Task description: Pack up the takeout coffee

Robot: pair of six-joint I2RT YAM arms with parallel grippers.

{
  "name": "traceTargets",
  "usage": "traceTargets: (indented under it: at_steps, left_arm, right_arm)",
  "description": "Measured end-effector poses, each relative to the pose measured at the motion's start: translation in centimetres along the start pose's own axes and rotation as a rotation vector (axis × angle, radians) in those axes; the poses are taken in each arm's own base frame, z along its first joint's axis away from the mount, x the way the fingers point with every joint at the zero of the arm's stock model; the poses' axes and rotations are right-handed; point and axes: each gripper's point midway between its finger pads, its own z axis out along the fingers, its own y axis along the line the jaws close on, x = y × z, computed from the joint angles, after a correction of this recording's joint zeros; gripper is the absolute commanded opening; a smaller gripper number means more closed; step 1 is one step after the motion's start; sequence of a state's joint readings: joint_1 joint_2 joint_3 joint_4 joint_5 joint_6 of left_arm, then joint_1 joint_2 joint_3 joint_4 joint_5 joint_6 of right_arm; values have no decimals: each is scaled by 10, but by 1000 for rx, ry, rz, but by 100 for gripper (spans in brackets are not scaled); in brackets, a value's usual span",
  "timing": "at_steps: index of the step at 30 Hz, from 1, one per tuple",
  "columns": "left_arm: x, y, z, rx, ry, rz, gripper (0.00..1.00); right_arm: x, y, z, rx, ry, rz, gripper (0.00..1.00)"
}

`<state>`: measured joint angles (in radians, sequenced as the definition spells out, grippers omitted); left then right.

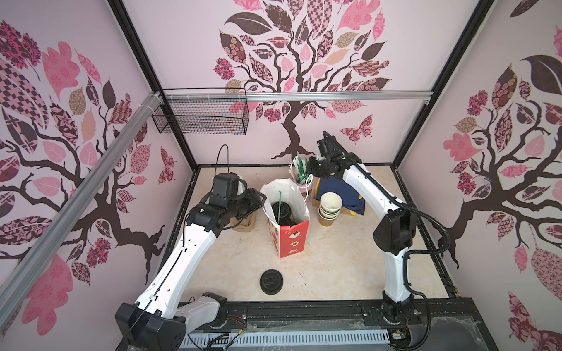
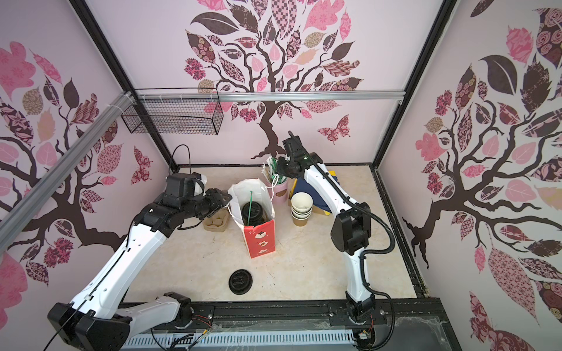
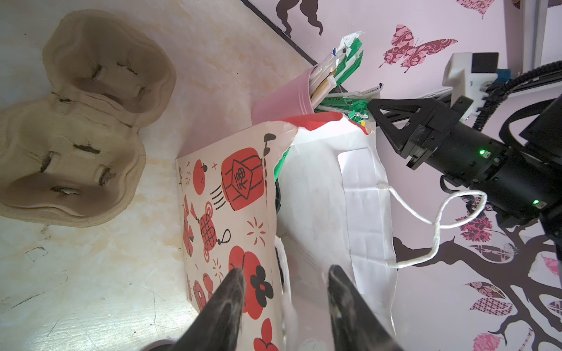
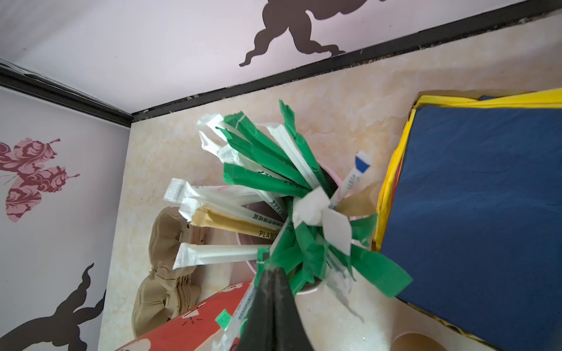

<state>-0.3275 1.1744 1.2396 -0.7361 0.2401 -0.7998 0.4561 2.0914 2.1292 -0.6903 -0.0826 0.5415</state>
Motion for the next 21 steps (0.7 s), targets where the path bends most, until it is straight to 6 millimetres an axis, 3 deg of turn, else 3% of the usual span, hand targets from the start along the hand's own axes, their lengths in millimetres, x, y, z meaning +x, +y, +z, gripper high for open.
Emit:
traceTargets:
  at_steps: [10,17,21]
  left_arm:
    - [0,0,0,0,0,4,48]
    - [0,0,0,0,0,7,48]
    - [0,0,0,0,0,8,48]
  right_arm:
    - [-3,2,-3,-6,-8,-13,0]
    - [-4,3,-3,-6,-10,-27,13]
    - [-3,3,-3,-7,-9,-27,12]
